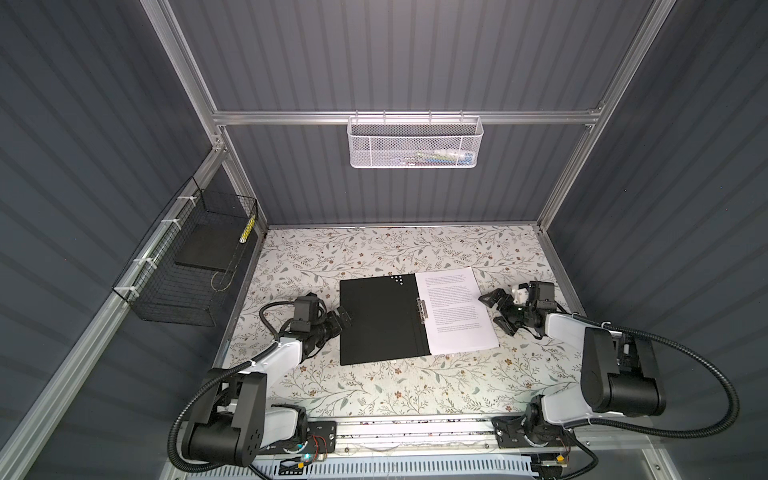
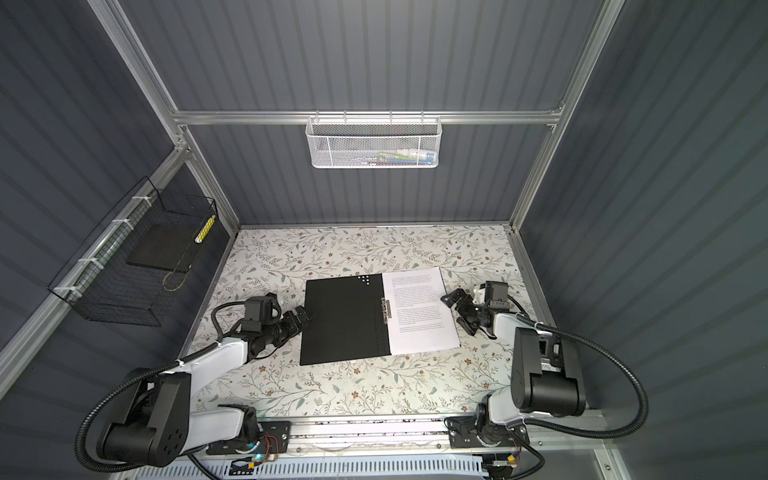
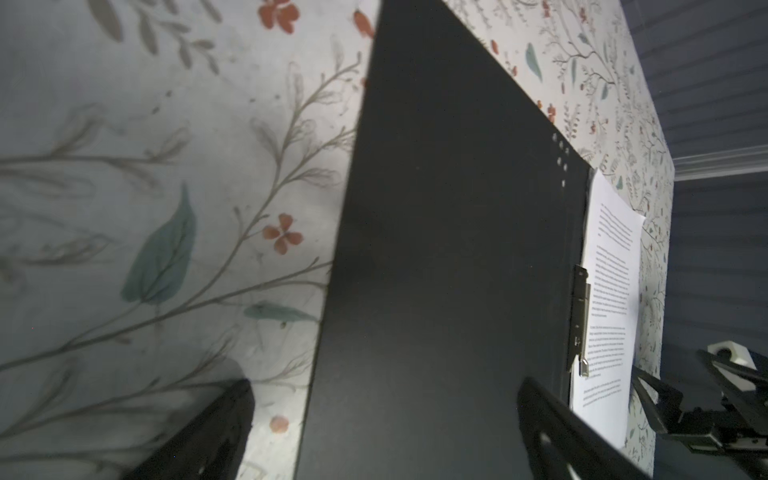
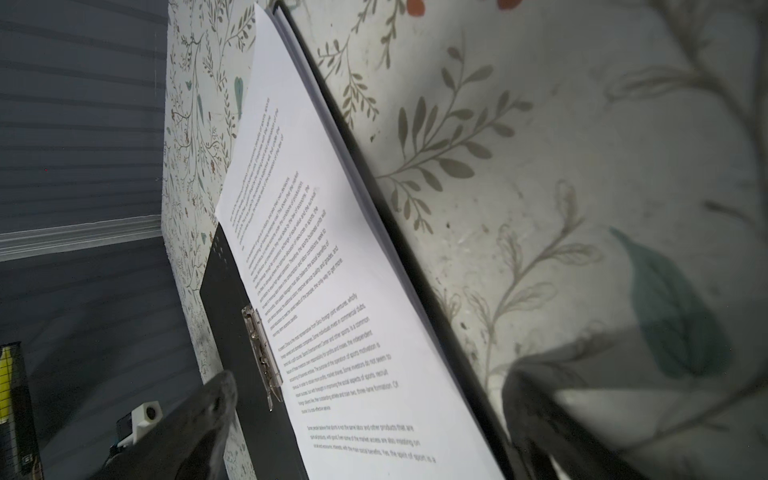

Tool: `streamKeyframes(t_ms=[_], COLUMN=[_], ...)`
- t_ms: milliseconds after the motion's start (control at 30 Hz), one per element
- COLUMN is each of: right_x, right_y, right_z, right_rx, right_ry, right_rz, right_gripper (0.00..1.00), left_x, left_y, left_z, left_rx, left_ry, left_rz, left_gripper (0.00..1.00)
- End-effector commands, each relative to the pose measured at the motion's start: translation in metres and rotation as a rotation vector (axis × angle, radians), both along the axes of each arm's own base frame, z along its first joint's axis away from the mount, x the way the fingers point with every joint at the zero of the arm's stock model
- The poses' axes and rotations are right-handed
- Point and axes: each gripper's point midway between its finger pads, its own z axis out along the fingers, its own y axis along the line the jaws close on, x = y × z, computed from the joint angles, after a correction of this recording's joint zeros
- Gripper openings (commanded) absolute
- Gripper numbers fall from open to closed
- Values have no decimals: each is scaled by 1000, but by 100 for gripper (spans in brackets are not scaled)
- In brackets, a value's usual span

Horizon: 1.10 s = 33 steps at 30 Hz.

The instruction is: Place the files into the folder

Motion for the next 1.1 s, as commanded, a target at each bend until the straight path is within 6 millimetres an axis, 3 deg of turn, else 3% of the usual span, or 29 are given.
streamKeyframes(t_ms=[0, 167, 267, 400, 533, 767, 900, 1067], right_x=[-10, -11, -12, -11, -9, -6, -5, 7], right_y=[7, 16, 23, 35, 44, 53, 60, 83], right_z=[-16, -22, -22, -22, -20, -16, -12, 3], right_rx=[47, 64, 72, 78, 77, 78, 82, 141], right_ry=[64, 85, 89, 92, 89, 82, 71, 32], right_rz=[16, 42, 62, 102, 129, 150, 153, 170], right_gripper=[99, 99, 99, 99, 99, 99, 99, 99], left_x=[-8, -8, -5, 6, 12, -7, -20, -25], left_y=[-10, -26, -35, -47, -58, -79, -112, -188], left_z=[-8, -17, -11, 24, 76, 153, 182, 196], left_rx=[-20, -94, -153, -242, -328, -404, -413, -418], left_ry=[51, 95, 77, -5, -112, -241, -298, -344], left_rz=[-81, -150, -166, -193, -234, -336, -415, -549], left_gripper=[100, 100, 100, 100, 100, 100, 100, 100])
